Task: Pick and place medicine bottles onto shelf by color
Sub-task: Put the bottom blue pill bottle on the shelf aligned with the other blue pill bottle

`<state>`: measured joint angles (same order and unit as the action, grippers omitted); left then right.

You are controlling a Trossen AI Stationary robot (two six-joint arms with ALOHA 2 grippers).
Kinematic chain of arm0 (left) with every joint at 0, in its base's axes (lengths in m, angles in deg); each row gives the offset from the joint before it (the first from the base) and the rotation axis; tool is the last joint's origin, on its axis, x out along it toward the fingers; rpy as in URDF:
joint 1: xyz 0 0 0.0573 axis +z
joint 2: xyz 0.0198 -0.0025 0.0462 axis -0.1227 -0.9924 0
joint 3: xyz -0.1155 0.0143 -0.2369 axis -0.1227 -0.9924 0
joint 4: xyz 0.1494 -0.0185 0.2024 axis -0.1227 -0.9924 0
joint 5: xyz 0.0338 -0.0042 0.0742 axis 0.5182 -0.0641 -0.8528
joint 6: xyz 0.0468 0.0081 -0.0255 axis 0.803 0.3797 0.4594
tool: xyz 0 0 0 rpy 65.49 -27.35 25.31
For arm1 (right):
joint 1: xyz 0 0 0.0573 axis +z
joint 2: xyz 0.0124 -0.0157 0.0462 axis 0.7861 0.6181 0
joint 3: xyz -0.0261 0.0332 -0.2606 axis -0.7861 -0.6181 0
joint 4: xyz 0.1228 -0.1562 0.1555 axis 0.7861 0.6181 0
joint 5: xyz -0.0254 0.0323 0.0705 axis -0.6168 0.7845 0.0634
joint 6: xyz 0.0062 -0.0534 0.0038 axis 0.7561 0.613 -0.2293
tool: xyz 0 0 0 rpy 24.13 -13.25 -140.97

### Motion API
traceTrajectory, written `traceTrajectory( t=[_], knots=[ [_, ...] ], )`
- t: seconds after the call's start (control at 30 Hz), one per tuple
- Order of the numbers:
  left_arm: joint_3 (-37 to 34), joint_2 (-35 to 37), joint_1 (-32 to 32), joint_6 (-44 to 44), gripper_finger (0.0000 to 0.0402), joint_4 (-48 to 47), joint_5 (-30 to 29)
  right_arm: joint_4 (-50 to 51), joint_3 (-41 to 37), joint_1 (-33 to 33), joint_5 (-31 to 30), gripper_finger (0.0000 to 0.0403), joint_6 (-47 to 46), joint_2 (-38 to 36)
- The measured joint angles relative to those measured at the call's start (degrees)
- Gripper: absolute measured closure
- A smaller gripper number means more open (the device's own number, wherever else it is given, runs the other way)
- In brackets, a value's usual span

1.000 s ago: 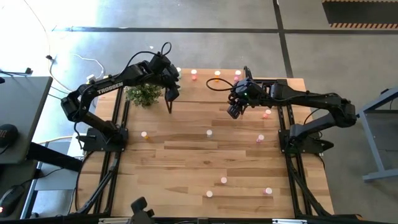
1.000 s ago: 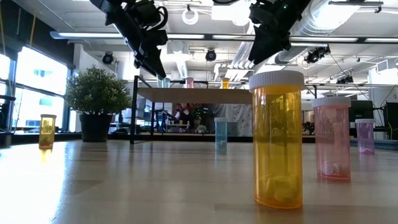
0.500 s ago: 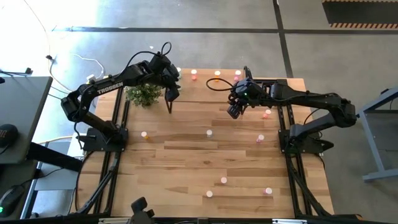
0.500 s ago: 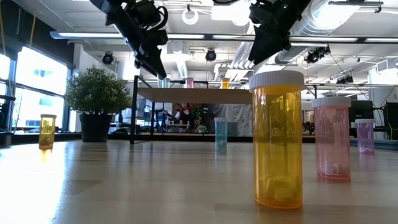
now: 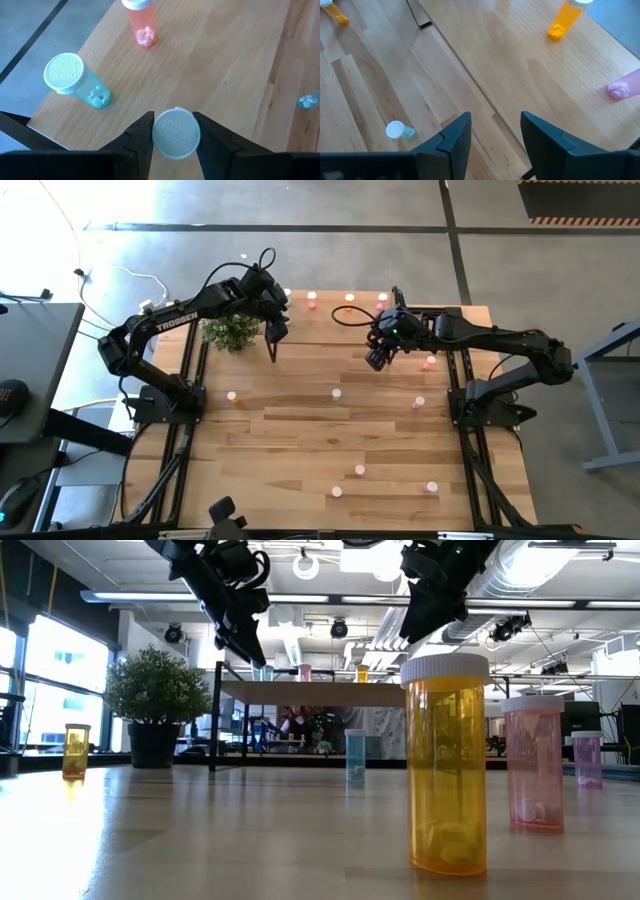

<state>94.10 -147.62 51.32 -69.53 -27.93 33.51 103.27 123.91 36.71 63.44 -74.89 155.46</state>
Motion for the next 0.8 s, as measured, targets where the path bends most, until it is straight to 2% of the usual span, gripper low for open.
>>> traceTrajectory(
  t=[0.8],
  knots=[
    [0.0, -0.1, 0.0, 0.0, 0.0261, 0.7, -0.7, 0.2, 0.0, 0.0, 0.0, 0.0240, 0.4, 0.0]
  ],
)
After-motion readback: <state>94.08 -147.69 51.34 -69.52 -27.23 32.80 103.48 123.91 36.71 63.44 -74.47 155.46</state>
